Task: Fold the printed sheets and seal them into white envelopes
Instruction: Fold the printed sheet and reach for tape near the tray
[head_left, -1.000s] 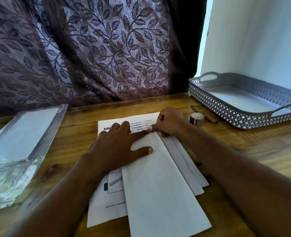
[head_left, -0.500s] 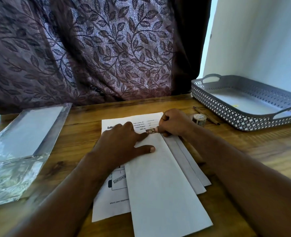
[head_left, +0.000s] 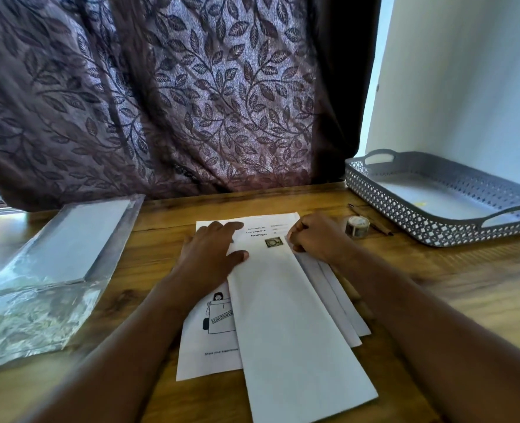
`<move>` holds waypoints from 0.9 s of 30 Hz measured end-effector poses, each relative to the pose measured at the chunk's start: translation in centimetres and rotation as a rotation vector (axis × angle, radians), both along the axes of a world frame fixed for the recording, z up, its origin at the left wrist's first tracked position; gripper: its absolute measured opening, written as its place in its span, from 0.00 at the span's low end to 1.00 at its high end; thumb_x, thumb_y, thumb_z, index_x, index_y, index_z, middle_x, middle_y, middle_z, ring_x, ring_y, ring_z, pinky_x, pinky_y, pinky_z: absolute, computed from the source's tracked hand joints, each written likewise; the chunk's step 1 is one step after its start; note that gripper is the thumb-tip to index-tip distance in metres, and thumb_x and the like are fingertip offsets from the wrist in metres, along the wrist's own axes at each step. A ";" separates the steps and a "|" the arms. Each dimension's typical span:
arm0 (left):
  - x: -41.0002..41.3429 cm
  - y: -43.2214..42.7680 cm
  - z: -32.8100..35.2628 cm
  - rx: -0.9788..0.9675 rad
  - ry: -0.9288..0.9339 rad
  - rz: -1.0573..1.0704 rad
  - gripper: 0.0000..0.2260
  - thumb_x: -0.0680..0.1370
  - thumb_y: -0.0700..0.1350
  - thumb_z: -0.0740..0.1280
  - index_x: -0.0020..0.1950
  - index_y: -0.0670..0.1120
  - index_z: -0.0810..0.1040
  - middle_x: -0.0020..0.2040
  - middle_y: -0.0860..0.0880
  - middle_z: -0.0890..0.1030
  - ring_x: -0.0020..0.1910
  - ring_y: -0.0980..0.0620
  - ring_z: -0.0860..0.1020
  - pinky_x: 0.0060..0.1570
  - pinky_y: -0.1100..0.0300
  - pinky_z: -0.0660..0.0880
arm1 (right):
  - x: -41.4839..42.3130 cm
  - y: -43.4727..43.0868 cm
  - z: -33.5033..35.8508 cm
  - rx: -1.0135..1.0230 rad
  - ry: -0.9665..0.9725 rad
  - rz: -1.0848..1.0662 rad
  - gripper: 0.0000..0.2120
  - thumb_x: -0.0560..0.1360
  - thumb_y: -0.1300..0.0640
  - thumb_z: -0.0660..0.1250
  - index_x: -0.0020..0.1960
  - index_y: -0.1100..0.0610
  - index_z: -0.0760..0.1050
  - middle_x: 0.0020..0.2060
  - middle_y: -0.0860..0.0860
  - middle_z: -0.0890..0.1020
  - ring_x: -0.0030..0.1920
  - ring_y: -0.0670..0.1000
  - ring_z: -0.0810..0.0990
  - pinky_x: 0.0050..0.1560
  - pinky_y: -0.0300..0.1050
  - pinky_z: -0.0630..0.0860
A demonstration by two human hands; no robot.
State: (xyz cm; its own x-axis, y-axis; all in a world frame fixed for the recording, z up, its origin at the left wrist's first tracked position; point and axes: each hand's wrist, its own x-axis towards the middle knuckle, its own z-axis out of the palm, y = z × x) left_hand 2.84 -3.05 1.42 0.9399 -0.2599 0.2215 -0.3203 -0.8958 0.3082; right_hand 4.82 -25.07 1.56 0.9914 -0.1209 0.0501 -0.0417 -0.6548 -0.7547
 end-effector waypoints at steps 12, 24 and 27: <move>1.3 1.4 1.9 -1.109 0.134 0.188 0.18 0.79 0.38 0.70 0.68 0.46 0.74 0.56 0.49 0.80 0.53 0.48 0.82 0.48 0.54 0.82 | -2.3 0.9 1.9 0.354 0.055 0.175 0.06 0.76 0.55 0.74 0.48 0.58 0.84 0.45 0.53 0.87 0.44 0.52 0.86 0.44 0.45 0.84; -3.2 -2.1 1.9 -1.256 0.682 0.041 0.10 0.81 0.46 0.67 0.60 0.46 0.81 0.52 0.47 0.87 0.53 0.44 0.84 0.53 0.46 0.82 | -2.8 -0.1 2.8 0.601 -0.029 0.054 0.08 0.78 0.60 0.71 0.49 0.66 0.83 0.45 0.57 0.88 0.45 0.58 0.87 0.50 0.55 0.85; -3.4 -2.6 2.1 -1.276 0.650 0.022 0.09 0.81 0.43 0.67 0.61 0.45 0.80 0.52 0.46 0.87 0.51 0.43 0.85 0.51 0.45 0.82 | -3.6 -0.1 3.2 0.645 -0.042 0.022 0.09 0.78 0.59 0.70 0.48 0.66 0.83 0.45 0.59 0.87 0.43 0.59 0.87 0.43 0.51 0.85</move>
